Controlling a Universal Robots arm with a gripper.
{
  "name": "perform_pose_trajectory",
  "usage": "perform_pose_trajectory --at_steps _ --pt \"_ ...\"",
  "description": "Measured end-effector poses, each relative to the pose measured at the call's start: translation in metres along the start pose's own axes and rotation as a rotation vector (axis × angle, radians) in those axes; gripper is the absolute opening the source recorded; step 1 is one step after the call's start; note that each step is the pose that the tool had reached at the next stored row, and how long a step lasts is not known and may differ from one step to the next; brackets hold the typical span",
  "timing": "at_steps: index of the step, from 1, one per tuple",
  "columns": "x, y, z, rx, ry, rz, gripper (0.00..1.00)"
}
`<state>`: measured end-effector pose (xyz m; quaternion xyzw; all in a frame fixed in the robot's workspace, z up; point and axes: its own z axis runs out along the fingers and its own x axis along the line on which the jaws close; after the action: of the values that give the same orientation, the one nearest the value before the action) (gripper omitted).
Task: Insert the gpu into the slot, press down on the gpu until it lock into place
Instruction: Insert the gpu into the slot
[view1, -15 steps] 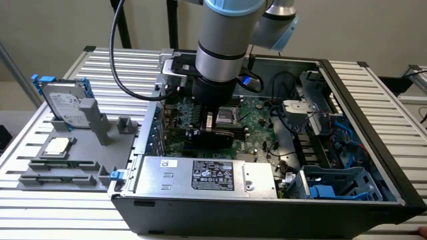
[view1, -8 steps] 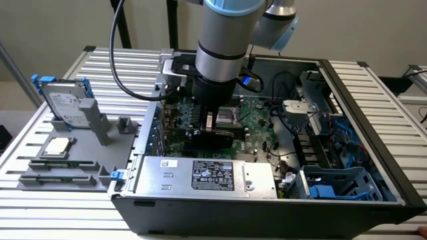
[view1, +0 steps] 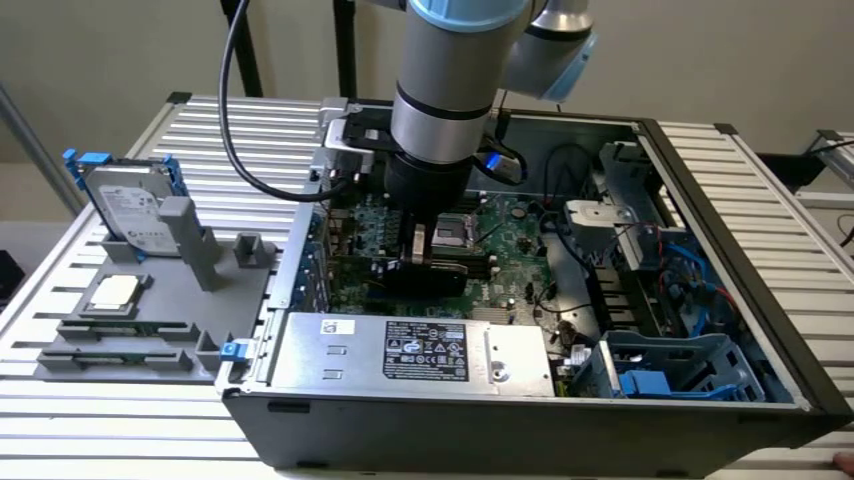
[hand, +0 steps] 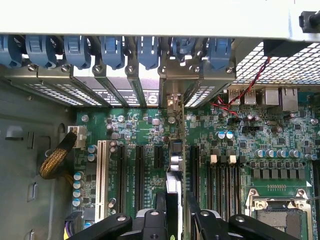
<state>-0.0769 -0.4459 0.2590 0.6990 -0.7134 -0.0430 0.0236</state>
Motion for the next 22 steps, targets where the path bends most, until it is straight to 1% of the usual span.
perform_pose_trajectory --at_steps 22 --pt "0.0001 -0.0002 0.0017 -0.0001 0.0002 0.0 0.26"
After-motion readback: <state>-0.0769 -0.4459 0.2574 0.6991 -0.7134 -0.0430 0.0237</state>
